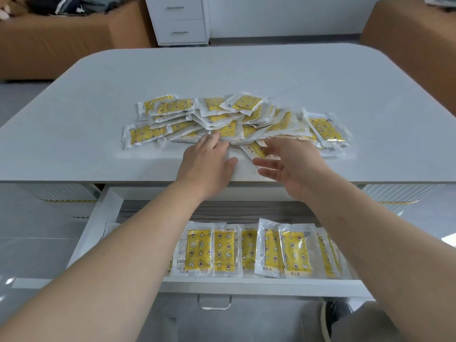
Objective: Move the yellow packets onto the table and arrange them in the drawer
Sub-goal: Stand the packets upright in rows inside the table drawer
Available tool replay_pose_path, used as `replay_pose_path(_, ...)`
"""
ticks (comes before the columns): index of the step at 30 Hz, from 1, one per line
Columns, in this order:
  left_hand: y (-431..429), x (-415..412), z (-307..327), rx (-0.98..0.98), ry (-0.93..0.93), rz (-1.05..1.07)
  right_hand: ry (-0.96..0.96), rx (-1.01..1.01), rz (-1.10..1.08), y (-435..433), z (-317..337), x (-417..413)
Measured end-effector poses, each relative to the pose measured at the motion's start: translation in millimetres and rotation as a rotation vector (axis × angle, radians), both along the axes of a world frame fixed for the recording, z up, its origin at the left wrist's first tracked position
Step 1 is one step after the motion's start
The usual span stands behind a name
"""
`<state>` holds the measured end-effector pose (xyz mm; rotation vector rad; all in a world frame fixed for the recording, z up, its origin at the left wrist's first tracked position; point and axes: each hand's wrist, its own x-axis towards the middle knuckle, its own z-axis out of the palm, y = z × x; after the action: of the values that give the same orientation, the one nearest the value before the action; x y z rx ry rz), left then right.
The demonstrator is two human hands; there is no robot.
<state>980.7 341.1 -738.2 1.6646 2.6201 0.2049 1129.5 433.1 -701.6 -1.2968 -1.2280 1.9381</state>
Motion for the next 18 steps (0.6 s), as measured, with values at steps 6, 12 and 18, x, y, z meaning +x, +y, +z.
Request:
replay_pose_path(6, 7.4, -0.6, -8.5, -0.070, 0.021, 0.010, -0.028, -0.030, -0.069, 2.1, -0.4, -2.1)
replay_pose_path(12, 0.6, 3.4, -3.9, 0.038, 0.013, 0.003, 0.005, 0.037, -0.183, -5.0, 4.6, 9.3)
replay_pose_path(18, -20.4, 8.1, 0.3, 0.487, 0.084, -0.138, 0.023, 0.188, -0.306, -21.2, 2.8, 26.8)
